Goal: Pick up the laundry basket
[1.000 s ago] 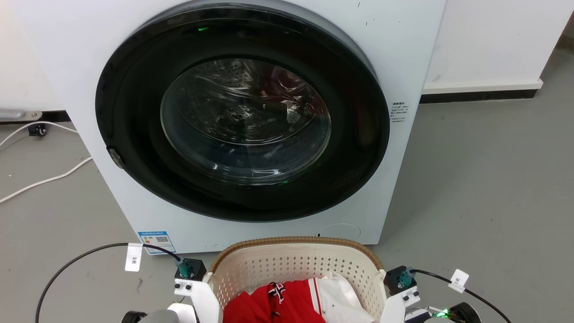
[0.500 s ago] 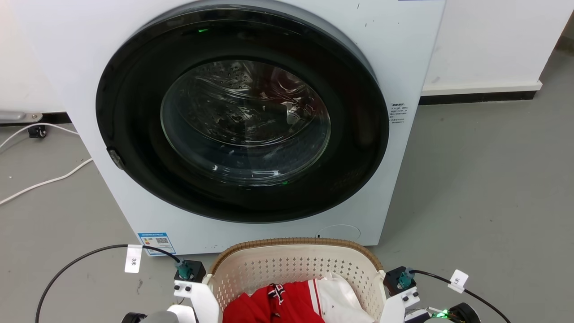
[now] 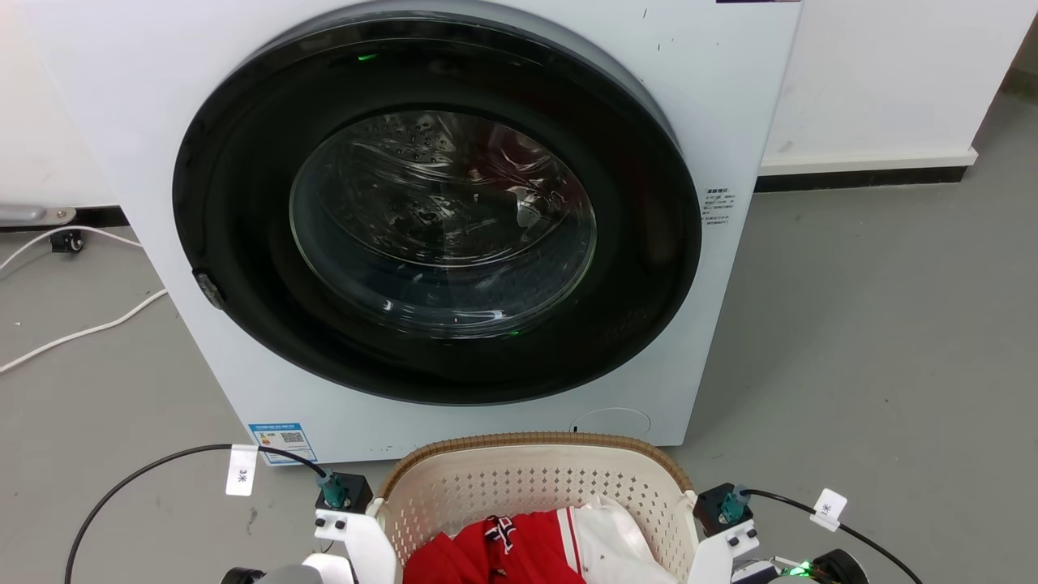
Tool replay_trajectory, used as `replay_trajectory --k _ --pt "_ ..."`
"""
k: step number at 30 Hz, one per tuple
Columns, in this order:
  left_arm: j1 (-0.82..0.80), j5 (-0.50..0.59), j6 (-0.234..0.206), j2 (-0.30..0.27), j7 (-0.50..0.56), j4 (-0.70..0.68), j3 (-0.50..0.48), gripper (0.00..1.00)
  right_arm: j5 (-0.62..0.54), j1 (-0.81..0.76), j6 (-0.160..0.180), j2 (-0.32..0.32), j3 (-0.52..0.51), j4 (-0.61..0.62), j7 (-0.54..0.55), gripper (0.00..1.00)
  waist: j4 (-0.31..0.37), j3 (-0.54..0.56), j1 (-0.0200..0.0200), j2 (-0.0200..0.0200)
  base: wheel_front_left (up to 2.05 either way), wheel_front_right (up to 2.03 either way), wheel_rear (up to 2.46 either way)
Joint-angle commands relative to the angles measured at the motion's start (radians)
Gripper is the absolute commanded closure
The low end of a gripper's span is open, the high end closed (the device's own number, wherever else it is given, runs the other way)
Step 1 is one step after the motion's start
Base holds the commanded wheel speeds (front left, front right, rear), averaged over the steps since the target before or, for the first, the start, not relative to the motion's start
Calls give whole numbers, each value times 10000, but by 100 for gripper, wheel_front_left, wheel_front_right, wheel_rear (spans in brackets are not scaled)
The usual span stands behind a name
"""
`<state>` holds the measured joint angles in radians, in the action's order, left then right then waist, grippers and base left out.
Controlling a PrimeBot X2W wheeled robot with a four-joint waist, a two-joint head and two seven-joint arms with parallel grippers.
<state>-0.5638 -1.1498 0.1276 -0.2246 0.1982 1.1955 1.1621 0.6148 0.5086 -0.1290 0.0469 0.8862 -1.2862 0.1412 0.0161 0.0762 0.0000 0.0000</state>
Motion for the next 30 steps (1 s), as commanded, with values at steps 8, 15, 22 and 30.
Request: replay_trajectory --k 8,15,22,30 --pt "-254 -126 42 -128 -110 26 148 100 -93 -128 -32 63 67 -40 49 100 -17 7 0 0 0 0 0" --pt "-264 -262 42 -136 -140 27 260 100 -130 -134 -32 63 24 -41 60 100 -10 20 0 0 0 0 0" --pt "-252 -388 42 -139 -176 25 366 100 -120 -165 -32 64 54 -41 41 100 4 37 0 0 0 0 0" --pt "-265 -502 42 -133 -212 23 457 100 -124 -164 -32 64 23 -41 79 100 7 16 0 0 0 0 0"
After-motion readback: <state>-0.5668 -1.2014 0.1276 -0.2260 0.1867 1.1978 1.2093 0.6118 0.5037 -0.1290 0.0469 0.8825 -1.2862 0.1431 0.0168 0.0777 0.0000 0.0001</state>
